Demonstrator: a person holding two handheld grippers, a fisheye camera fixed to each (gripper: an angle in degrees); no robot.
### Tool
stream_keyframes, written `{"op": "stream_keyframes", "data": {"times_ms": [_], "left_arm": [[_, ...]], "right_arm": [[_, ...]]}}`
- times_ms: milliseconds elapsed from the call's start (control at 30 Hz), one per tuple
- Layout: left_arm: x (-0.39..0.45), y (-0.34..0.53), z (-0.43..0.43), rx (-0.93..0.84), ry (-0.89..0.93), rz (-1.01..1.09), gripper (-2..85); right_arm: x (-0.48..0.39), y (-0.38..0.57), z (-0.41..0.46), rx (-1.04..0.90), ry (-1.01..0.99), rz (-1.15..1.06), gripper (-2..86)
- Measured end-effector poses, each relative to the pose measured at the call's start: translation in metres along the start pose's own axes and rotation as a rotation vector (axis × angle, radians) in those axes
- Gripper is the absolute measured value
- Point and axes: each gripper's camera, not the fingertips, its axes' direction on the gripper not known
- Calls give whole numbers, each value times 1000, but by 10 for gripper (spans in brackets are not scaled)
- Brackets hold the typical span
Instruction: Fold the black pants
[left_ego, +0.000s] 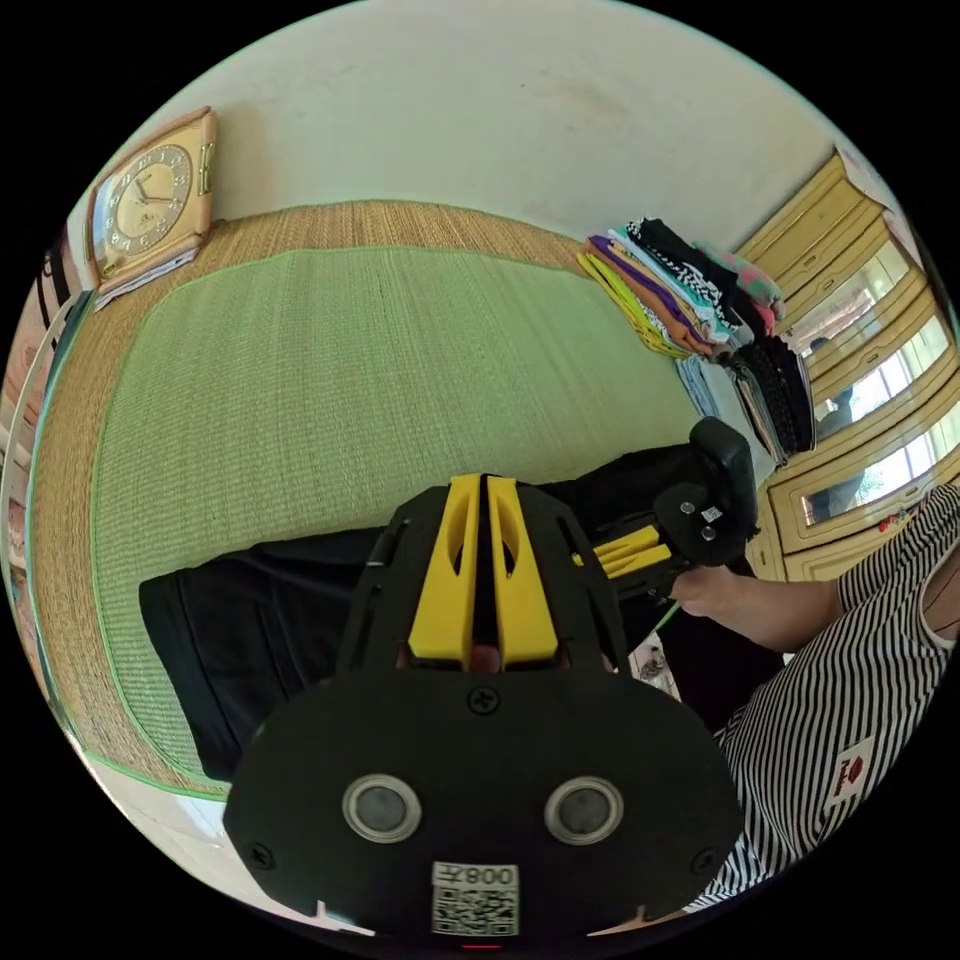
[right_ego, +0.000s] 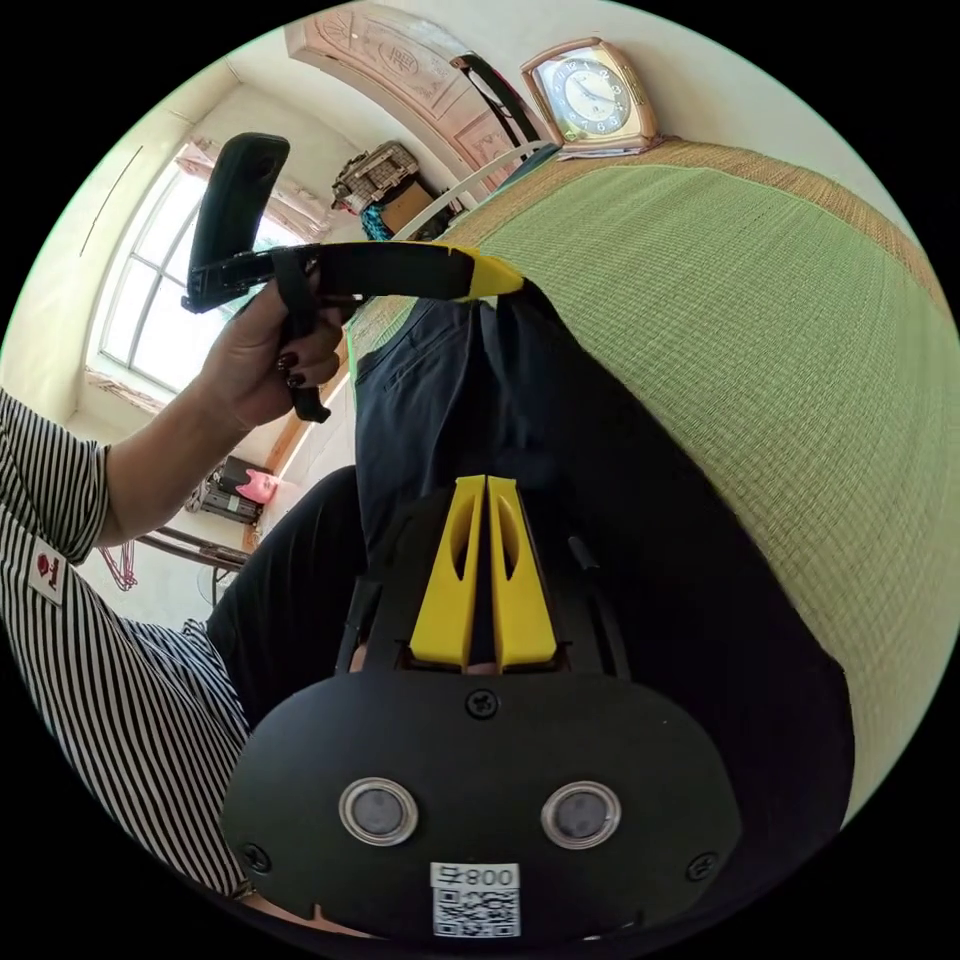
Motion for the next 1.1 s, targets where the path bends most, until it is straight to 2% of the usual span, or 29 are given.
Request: {"op": "stream_keyframes", "data": {"times_ms": [267, 467, 667, 800, 1100], "left_arm": [[-20, 0, -2, 54, 8, -21, 13], [-37, -1, 18, 20, -9, -34, 11], [-58, 7, 40, -32, -102, -105, 3], [-68, 26, 28, 7, -54, -125, 2], [-81, 94, -2, 57, -67, -228, 6]], "right_arm": [[14, -10, -58, 161, 77, 56, 13], [16, -28, -61, 149, 97, 43, 15], [32, -41, -26, -27, 154, 113, 5], [35, -38, -34, 12, 84, 134, 3], [7, -51, -57, 90, 138, 73, 14]]}}
